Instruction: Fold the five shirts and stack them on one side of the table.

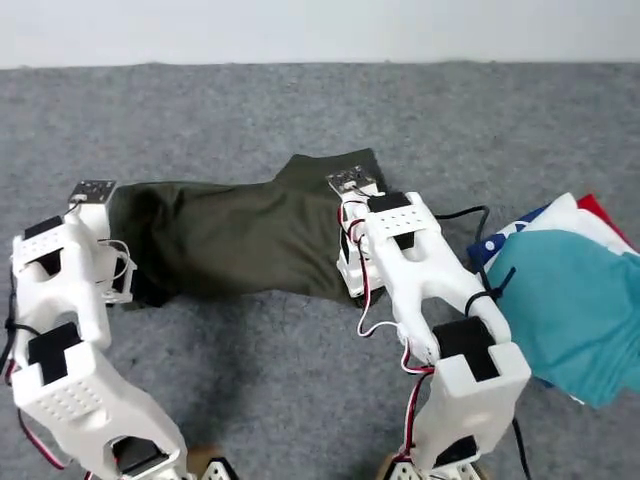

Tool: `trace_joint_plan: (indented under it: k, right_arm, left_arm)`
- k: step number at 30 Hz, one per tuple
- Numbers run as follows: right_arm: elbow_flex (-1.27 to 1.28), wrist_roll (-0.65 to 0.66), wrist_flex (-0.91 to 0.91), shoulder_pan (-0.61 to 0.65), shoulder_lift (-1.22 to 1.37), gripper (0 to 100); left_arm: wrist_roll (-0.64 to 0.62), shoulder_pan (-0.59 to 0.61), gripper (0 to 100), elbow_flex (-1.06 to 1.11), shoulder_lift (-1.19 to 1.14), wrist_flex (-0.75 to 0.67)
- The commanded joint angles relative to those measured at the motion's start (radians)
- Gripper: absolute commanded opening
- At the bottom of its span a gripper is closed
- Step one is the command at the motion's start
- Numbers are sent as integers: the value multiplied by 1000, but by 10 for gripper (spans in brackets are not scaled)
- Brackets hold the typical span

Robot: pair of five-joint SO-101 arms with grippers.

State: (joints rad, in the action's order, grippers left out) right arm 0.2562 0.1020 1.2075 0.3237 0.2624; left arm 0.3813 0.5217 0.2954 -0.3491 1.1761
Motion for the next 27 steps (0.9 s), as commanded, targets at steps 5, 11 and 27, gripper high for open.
trace_joint_plan:
  k: [5,11,27]
  right_arm:
    - [8,115,-65,7,-1,9]
    - [40,132,-48,-36,-18,11]
    - [107,328,377,-278,-498,10]
  left_arm:
    - [2,-20,17,-74,-26,-18]
    - [2,-18,12,-73,-15,-11]
    - [184,-11,12,-320,-14,534]
